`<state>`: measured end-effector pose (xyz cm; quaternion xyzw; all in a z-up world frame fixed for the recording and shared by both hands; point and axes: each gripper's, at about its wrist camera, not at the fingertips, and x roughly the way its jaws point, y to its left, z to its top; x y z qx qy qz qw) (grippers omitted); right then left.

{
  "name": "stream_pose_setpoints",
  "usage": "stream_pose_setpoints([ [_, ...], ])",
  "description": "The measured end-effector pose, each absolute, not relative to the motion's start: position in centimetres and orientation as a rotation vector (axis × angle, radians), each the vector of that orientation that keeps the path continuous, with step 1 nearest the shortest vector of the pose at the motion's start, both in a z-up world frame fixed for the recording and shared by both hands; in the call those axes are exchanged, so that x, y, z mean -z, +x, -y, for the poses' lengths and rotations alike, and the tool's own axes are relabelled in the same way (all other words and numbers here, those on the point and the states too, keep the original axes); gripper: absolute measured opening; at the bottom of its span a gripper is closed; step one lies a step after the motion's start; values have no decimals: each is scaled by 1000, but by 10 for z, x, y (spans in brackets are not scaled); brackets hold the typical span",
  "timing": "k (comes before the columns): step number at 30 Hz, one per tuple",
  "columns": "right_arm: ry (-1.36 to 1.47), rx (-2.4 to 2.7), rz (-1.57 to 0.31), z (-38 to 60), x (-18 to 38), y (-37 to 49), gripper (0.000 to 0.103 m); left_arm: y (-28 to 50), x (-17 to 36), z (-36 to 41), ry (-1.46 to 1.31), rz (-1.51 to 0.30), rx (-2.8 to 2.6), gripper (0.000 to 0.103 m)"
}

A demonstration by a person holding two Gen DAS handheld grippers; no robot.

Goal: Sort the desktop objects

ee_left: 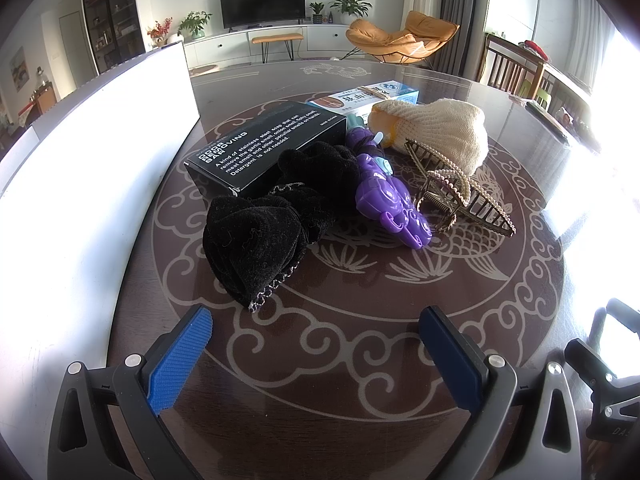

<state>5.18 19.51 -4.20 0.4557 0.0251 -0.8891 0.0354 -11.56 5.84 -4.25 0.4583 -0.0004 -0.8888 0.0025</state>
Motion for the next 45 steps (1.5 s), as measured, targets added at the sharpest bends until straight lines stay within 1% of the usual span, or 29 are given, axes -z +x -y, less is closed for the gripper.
stream_pose_setpoints([
  [13, 1401, 2732, -77, -195, 42, 52, 103, -116, 42, -58, 1453, 7, 2789, 103],
  [22, 1401, 2732, -77, -195, 42, 52, 103, -70, 40, -50, 1504, 92, 2874, 103],
  [26, 1404, 2720, -74, -194, 41, 52, 103, -61, 40, -46, 1483, 83, 2873, 103],
  [27, 1388, 2696, -50, -192, 40, 50, 103, -61, 41, -46, 1479, 81, 2872, 103],
  [30, 1279, 2533, 117, -178, 26, 36, 102, -61, 41, -45, 1478, 78, 2872, 103],
  [33, 1151, 2508, 85, -149, 1, 6, 102, -59, 42, -45, 1478, 77, 2873, 103],
  [35, 1152, 2474, 50, -131, -3, -17, 97, -59, 42, -45, 1478, 77, 2873, 103],
  [37, 1227, 2422, 9, -113, 4, -46, 80, -60, 41, -46, 1478, 77, 2873, 103],
  [39, 1291, 2351, 7, -101, 17, -65, 77, -59, 42, -45, 1477, 77, 2873, 103],
  [40, 1313, 2324, 2, -98, 22, -70, 72, -59, 42, -45, 1478, 77, 2873, 103],
  [41, 1325, 2304, 1, -96, 27, -73, 69, -59, 42, -45, 1478, 78, 2873, 103],
  [42, 1306, 2303, 22, -97, 27, -73, 50, -59, 42, -45, 1478, 77, 2873, 103],
  [45, 1271, 2329, 15, -104, 25, -59, 45, -59, 42, -45, 1478, 77, 2873, 103],
])
